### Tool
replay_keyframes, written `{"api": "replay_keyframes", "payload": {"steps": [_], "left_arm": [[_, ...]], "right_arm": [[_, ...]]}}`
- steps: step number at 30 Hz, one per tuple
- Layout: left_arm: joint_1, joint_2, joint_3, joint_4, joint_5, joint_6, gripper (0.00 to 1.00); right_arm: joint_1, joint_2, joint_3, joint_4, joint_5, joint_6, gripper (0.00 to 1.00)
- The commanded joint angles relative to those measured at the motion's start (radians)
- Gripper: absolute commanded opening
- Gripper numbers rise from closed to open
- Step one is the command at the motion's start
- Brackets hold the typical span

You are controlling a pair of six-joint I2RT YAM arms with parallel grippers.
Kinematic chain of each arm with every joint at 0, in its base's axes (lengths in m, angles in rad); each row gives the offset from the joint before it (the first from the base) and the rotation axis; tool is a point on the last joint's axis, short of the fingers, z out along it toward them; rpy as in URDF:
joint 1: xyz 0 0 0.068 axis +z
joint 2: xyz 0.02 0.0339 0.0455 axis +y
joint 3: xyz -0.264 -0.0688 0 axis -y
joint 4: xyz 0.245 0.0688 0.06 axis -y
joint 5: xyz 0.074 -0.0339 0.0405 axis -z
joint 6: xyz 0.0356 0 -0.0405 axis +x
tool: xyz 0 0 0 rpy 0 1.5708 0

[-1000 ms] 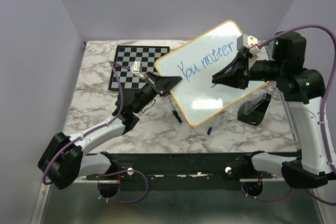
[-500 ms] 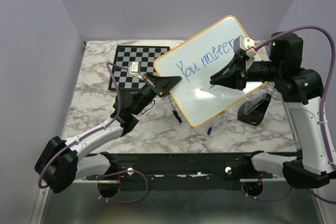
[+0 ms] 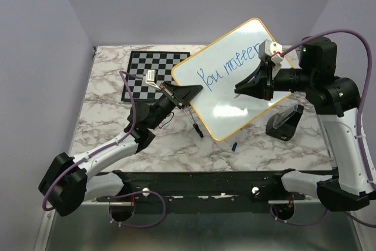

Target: Write a sentence on the whiteboard

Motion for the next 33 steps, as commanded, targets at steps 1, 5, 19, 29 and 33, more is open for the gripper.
{"api": "replay_keyframes", "payload": {"steps": [1, 5, 19, 29, 33], "left_arm": [[-0.015, -0.034, 0.039, 0.148, -0.057, -0.034, 0.0], [-0.028, -0.013, 0.067, 0.122, -0.072, -0.037, 0.0], [-0.052, -0.014, 0.099, 0.07, -0.115, -0.017, 0.0], [-0.053, 0.018, 0.137, 0.068, -0.118, -0.018, 0.0], [-0.056, 0.027, 0.145, 0.065, -0.12, -0.021, 0.0]], "right_arm": [[0.079, 0.009, -0.009, 0.027, 0.057, 0.014, 0.01], [0.154, 0.032, -0.005, 0.022, 0.094, 0.0, 0.0], [0.213, -0.002, -0.024, 0.024, 0.186, -0.048, 0.01], [0.214, 0.03, -0.027, 0.056, 0.206, -0.003, 0.01], [0.216, 0.033, -0.029, 0.068, 0.255, -0.005, 0.01]]}}
